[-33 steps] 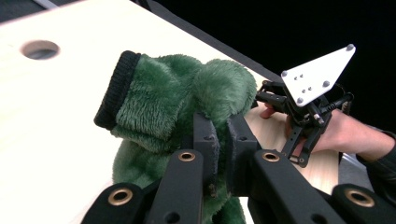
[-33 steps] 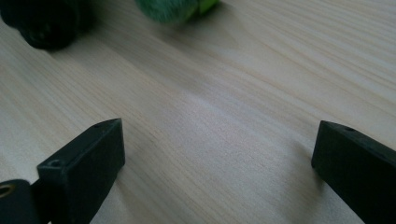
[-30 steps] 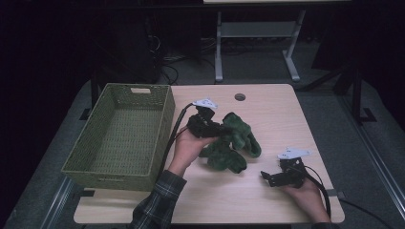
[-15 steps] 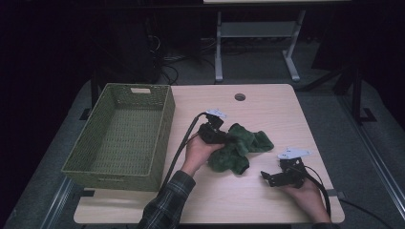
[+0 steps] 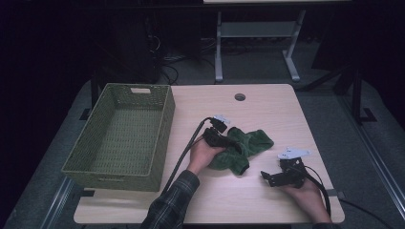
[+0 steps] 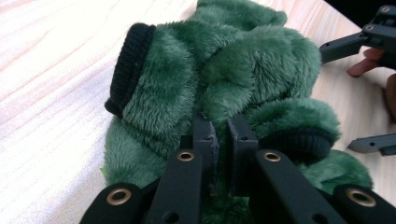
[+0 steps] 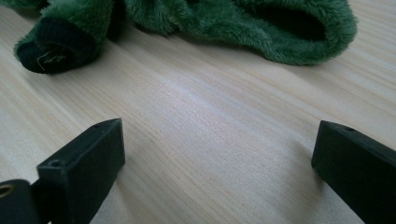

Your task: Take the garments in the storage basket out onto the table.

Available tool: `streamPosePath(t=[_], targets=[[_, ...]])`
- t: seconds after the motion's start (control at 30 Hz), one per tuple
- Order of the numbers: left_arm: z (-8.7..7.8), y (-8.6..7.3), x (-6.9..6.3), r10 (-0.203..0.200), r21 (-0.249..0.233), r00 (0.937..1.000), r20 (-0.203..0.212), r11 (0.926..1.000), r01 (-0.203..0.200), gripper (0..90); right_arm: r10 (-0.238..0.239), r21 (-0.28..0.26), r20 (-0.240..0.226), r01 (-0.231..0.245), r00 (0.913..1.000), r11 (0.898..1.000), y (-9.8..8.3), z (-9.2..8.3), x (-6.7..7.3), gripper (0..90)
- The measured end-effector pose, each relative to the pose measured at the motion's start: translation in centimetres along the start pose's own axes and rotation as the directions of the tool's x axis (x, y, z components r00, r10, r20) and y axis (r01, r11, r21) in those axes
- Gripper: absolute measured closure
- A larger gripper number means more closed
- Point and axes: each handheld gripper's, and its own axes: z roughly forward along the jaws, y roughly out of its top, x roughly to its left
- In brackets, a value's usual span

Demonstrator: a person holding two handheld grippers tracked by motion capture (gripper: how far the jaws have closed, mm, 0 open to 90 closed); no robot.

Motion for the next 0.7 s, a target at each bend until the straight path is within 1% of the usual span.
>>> streamPosePath(t=[0.07,0.1,0.13,0.17,0.2,0.23,0.27,0.3,0.33,0.43,0.47,0.5,0.53,0.57,0.6,0.63,0.67,0.7], targets=[[0.0,0.0,0.0,-0.001,-0.004,1.0000,-0.001,1.0000,0.001,80.6,0.000,0.000,0.000,0.000,1.0000,1.000,0.0,0.0,0.0,2.3],[-0.2,0.1,-0.1,0.000,-0.008,1.0000,-0.003,1.0000,0.000,76.9,0.000,0.000,0.000,0.000,1.0000,1.000,0.0,0.0,0.0,2.4],[-0.4,0.2,-0.2,-0.002,-0.014,1.0000,-0.006,0.9999,0.002,76.9,0.000,0.000,0.000,0.000,1.0000,1.000,0.0,0.0,0.0,2.4],[-1.0,0.4,-0.5,-0.011,-0.037,0.9999,-0.013,0.9993,0.010,69.0,0.000,0.001,0.001,0.000,1.0000,1.000,0.0,0.0,0.0,2.4],[-1.0,0.4,-0.5,-0.011,-0.037,0.9999,-0.013,0.9993,0.010,65.0,0.000,0.001,0.001,0.000,1.0000,1.000,0.0,0.0,0.0,2.4],[-1.8,0.6,-1.0,0.002,-0.044,0.9996,-0.028,0.9990,-0.003,60.4,0.000,0.001,0.001,0.000,1.0000,1.000,0.0,0.0,0.0,2.4],[-2.2,0.7,-1.3,0.007,-0.043,0.9995,-0.030,0.9990,-0.008,57.4,0.000,0.001,0.001,0.000,1.0000,1.000,0.0,0.0,0.0,2.4],[-2.2,0.7,-1.3,0.007,-0.043,0.9995,-0.030,0.9990,-0.008,55.1,0.000,0.001,0.001,0.000,1.0000,1.000,0.0,0.0,0.0,2.4],[-2.7,0.7,-1.6,0.013,-0.050,0.9995,-0.030,0.9986,-0.015,53.3,0.000,0.001,0.000,0.000,1.0000,1.000,0.0,0.0,0.0,2.3],[-4.2,0.6,-2.6,0.029,-0.071,0.9991,-0.031,0.9970,-0.031,52.7,0.001,0.000,0.000,-0.001,1.0000,1.000,0.0,0.0,0.0,2.4],[-5.1,0.4,-3.2,0.036,-0.085,0.9989,-0.029,0.9956,-0.039,53.2,0.001,0.000,0.000,-0.001,1.0000,1.000,0.0,0.0,0.0,2.4],[-5.1,0.4,-3.2,0.036,-0.085,0.9989,-0.029,0.9956,-0.039,55.7,0.001,0.000,0.000,-0.001,1.0000,1.000,0.0,0.0,0.0,2.4],[-5.4,0.2,-3.5,0.042,-0.088,0.9989,-0.021,0.9951,-0.044,55.7,0.000,0.000,0.000,0.000,1.0000,1.000,0.0,0.0,0.0,2.3],[-6.0,-0.3,-4.3,0.051,-0.086,0.9986,-0.009,0.9949,-0.052,59.2,0.000,0.001,0.000,0.000,1.0000,1.000,0.0,0.0,0.0,2.4],[-6.0,-0.3,-4.3,0.051,-0.086,0.9986,-0.009,0.9949,-0.052,61.4,0.000,0.001,0.000,0.000,1.0000,1.000,0.0,0.0,0.0,2.4],[-6.1,-0.5,-4.5,0.055,-0.082,0.9984,-0.011,0.9951,-0.056,61.4,0.000,0.002,0.000,0.000,1.0000,1.000,0.0,0.0,0.0,2.3],[-6.2,-0.8,-4.9,0.061,-0.077,0.9981,-0.011,0.9951,-0.062,64.1,-0.001,0.002,0.000,0.001,1.0000,1.000,0.0,0.0,0.0,2.3],[-6.3,-1.2,-5.3,0.063,-0.076,0.9980,-0.006,0.9951,-0.063,64.1,-0.001,0.002,0.000,0.001,1.0000,1.000,0.0,0.0,0.0,2.3]])
